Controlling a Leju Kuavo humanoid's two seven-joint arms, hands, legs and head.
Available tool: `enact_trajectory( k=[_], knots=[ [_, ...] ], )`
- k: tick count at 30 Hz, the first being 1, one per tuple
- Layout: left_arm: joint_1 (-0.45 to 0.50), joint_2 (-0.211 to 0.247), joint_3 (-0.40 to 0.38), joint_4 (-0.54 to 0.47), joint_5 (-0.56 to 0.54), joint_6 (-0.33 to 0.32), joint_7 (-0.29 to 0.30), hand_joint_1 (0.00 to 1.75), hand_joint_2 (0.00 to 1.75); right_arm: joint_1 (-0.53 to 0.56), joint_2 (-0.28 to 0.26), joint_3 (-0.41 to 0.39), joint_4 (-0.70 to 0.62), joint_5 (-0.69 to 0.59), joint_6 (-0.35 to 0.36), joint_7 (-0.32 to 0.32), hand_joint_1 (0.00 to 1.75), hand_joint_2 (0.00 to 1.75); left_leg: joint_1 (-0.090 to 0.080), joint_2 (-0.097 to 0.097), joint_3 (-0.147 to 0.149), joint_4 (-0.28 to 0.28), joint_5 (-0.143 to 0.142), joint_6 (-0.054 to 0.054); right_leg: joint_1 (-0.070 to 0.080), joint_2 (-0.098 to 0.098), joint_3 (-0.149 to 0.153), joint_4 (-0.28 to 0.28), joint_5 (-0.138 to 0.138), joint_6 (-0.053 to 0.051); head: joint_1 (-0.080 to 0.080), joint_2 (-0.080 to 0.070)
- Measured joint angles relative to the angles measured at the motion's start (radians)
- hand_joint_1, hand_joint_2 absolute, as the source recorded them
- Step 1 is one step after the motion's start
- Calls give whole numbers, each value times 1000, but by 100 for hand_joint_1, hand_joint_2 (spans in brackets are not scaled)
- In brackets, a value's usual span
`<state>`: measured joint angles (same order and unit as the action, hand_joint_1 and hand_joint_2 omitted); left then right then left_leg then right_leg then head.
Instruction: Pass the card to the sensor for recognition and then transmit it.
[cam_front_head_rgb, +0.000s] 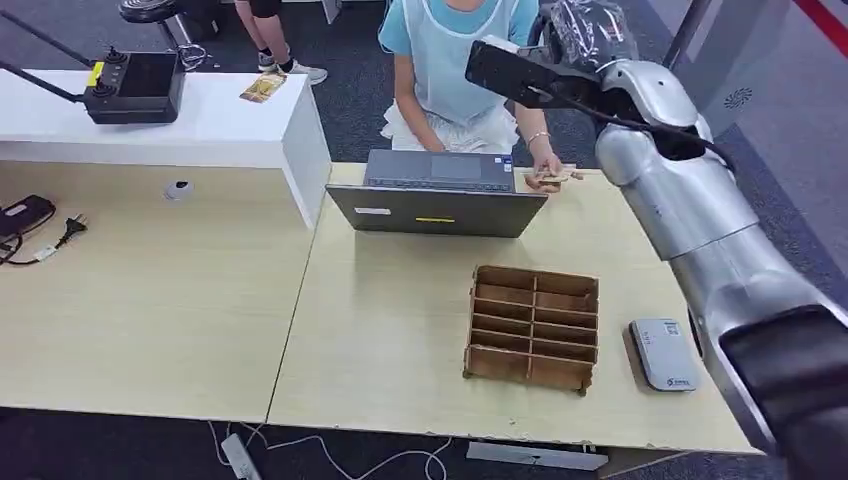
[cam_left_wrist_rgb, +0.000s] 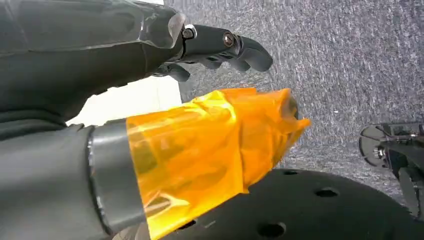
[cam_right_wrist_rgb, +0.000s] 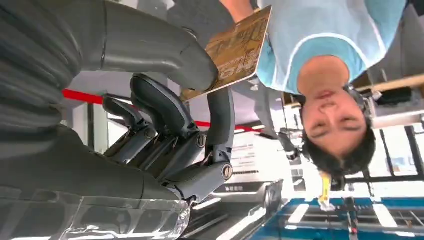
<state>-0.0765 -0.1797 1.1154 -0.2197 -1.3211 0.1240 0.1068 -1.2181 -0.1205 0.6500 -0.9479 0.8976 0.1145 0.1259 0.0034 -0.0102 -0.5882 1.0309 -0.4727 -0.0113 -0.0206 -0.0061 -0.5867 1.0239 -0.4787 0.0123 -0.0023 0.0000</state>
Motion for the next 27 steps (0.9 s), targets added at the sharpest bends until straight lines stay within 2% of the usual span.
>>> enact_trajectory(
  k=[12, 27],
  knots=[
    [0, 0, -23, 0, -17, -3, -2, 0, 0, -56, 54, -38, 240, -27, -31, -6, 175, 175, 0, 0, 0, 0, 0, 0, 0, 0, 0, 0, 0, 0, 0, 0],
    [0, -7, -31, 0, -24, -3, -3, 0, 0, -68, 54, -71, 348, -5, -56, -3, 175, 175, 0, 0, 0, 0, 0, 0, 0, 0, 0, 0, 0, 0, 0, 0]
  ],
)
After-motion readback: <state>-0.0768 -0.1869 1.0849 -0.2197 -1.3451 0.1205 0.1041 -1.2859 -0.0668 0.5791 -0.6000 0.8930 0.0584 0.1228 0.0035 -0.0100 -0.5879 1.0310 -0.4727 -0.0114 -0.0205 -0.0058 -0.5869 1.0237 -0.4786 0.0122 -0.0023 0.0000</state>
